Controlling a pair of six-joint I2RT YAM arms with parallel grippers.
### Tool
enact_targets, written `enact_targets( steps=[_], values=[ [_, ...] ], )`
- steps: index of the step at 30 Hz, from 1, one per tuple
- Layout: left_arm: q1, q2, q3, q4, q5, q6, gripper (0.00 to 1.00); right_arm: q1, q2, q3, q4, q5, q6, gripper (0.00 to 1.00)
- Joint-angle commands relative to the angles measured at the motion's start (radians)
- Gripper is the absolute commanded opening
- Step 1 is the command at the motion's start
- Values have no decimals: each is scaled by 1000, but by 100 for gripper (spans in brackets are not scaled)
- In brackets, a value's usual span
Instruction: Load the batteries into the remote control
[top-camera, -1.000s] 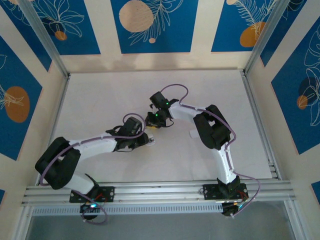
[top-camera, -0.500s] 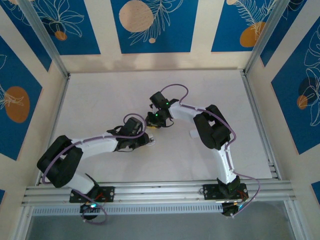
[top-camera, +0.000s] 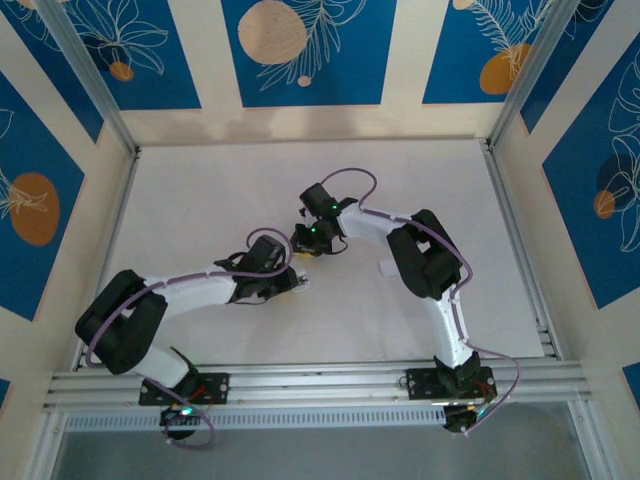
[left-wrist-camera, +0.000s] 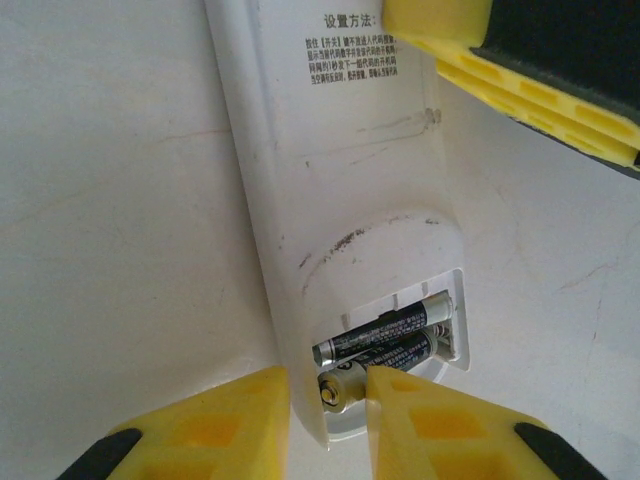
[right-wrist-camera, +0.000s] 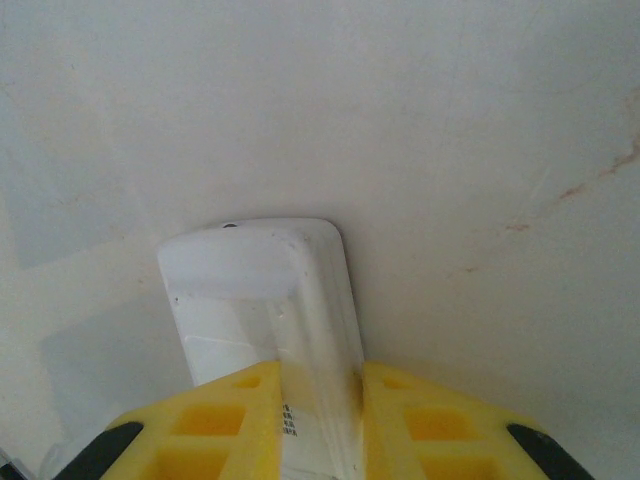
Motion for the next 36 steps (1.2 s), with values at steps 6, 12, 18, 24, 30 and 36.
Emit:
enact_targets(
  steps=[6,12,18,24,30,36],
  values=[
    [-4,18,-11,-2,-16,-13,24,25,53,-26,-124,14,-5,25],
    [-4,29,-14,-12,-12,-14,23,26,52,-26,-127,15,-6,24],
    [-5,52,-11,-11,16,-15,21,26,54,-28,-126,17,-5,24],
    [-10,62,-17,-26,18,-30,18,28,54,-29,-125,23,-1,24],
    [-29,83,-18,-6,53,-5,17,29,53,-31,-127,25,4,23],
    [-55,101,-11,5,64,17,17,30,53,-33,-129,29,7,22]
  ],
)
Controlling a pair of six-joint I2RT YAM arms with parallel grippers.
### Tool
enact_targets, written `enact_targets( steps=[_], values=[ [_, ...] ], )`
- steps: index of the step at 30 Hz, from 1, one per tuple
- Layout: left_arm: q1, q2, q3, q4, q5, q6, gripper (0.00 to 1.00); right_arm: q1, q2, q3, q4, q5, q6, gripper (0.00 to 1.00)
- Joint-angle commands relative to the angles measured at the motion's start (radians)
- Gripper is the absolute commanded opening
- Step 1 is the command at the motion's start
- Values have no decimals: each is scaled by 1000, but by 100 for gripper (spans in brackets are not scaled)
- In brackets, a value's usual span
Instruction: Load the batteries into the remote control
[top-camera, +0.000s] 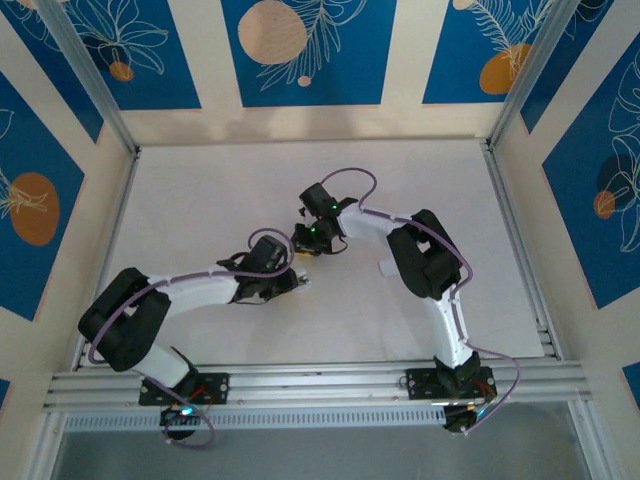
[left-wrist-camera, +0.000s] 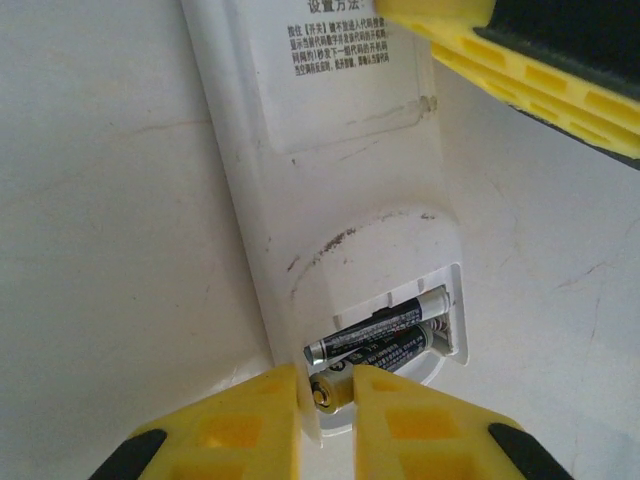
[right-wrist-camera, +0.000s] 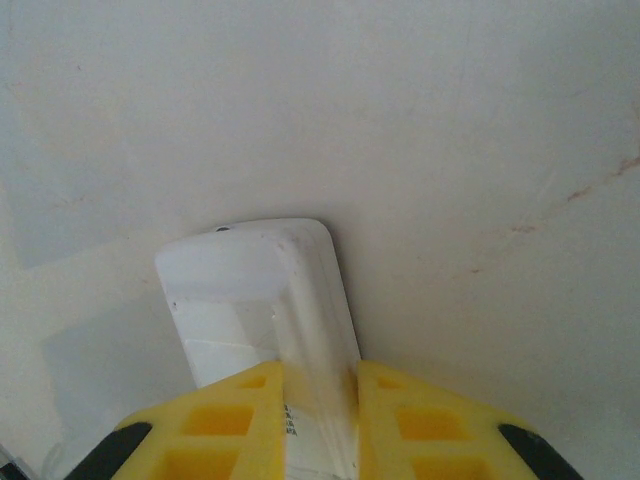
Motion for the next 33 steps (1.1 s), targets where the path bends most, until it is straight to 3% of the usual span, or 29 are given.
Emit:
enact_targets(
  steps=[1,14,24,33],
  values=[
    [-46,76,-9,-14,46,33,18,31,54,-36,-129,30,9,22],
    [-73,83,8,-38,-1,60,28,42,50,-62,-121,36,40,19],
    [-73,-30,57,-117,-99,122,38,31,-5,-56,-145,50,29,19],
    [-72,-140,30,-70,-141,167,46,29,-40,-54,-150,42,37,20]
  ],
)
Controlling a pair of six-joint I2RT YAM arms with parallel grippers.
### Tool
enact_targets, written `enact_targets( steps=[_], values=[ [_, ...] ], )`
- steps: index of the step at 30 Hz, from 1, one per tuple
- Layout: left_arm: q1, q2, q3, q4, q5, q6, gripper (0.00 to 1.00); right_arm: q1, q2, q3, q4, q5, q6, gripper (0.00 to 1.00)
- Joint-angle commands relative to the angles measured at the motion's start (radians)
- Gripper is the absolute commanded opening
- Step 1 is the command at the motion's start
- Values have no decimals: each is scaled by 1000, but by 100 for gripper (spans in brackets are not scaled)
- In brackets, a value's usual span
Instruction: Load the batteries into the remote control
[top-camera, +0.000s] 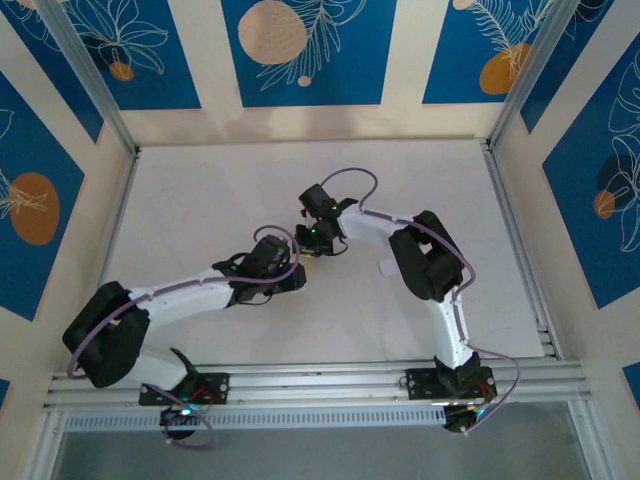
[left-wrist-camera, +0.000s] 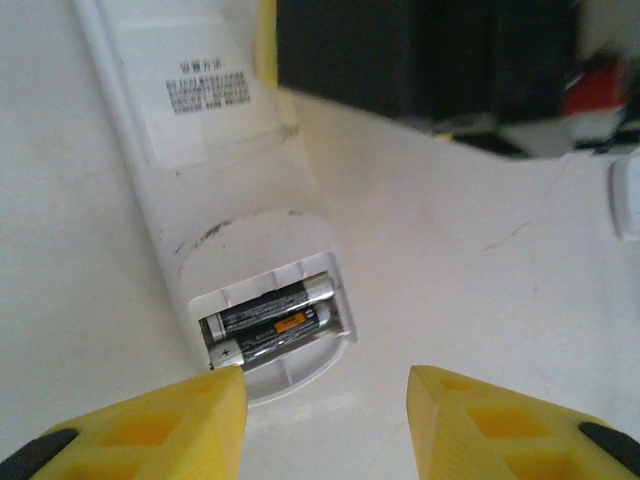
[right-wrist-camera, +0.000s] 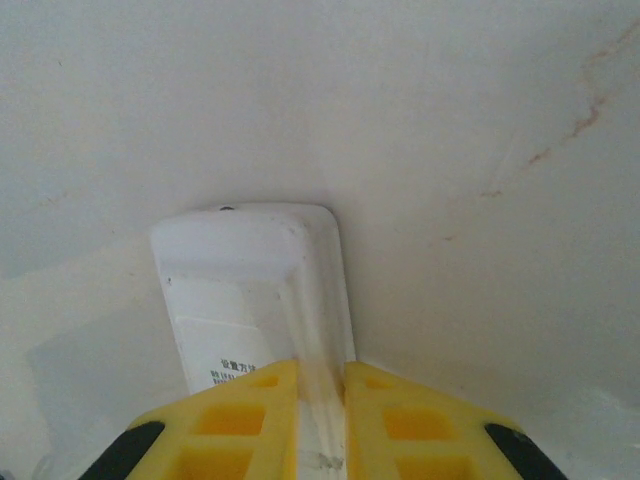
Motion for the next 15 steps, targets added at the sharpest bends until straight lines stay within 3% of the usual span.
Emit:
enact_targets(
  steps=[1,8,15],
  values=[
    [-7,-13,2,-12,-47,32,46,19,-18,-41,-126,2,16,20],
    [2,59,4,-62,-93,-12,46,11,-61,-76,-126,23,26,27],
    [4,146,-3,69,2,-2,46,10,-76,-87,-128,21,20,28]
  ],
)
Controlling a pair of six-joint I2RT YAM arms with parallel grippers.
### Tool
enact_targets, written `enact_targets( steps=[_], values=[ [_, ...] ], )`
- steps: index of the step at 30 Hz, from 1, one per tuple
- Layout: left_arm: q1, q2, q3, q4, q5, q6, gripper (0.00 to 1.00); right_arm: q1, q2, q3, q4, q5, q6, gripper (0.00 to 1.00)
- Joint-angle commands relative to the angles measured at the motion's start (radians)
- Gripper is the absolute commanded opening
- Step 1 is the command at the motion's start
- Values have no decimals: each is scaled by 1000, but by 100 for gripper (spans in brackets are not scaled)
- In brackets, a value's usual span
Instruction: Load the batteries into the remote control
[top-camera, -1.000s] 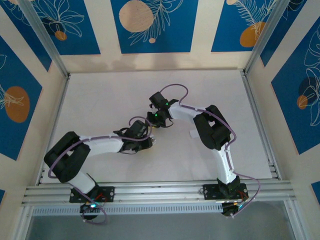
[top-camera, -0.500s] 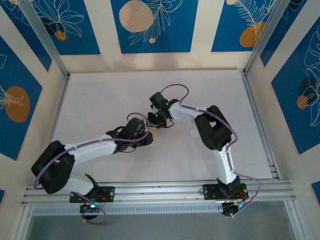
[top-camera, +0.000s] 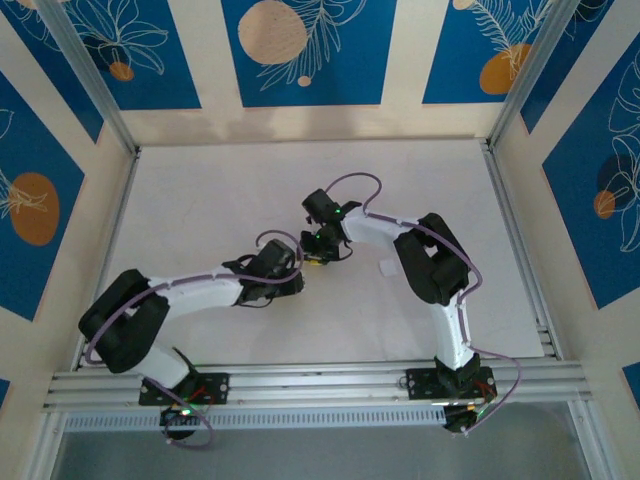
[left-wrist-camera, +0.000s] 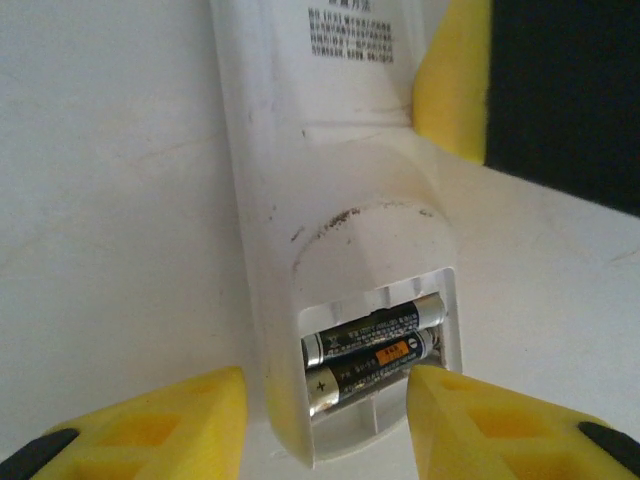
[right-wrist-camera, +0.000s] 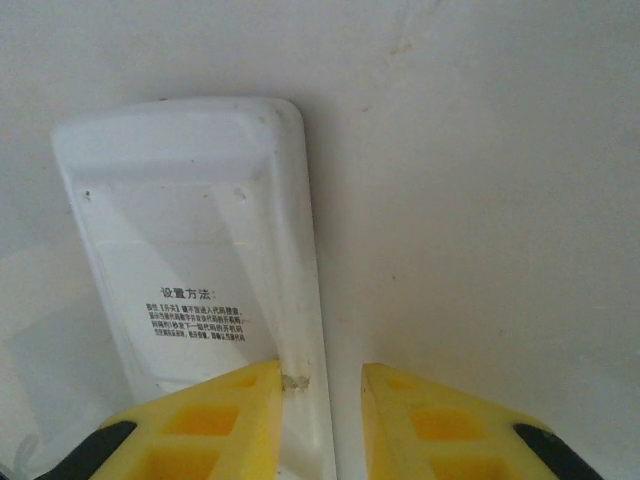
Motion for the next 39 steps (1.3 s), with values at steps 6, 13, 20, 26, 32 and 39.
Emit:
enact_targets(
  steps=[6,13,20,26,32,39],
  values=[
    [3,7,-16,76,19,-16,46,6,-60,-27,-72,9,8,29],
    [3,-53,-53,76,-28,-26,52,3,-118,-34,-88,28,19,42],
    [3,-194,-91,41,-128,-34,55,18,-207,-100,-89,20,35,31],
    [42,-379,-101,-50,-221,-37,54,79,-213,-127,-93,7,46,2],
    [78,-545,-177,-29,-247,4,55,117,-166,-87,-122,32,48,0],
    [92,-585,-201,-52,-236,28,57,122,-99,-55,-121,47,45,0]
  ],
)
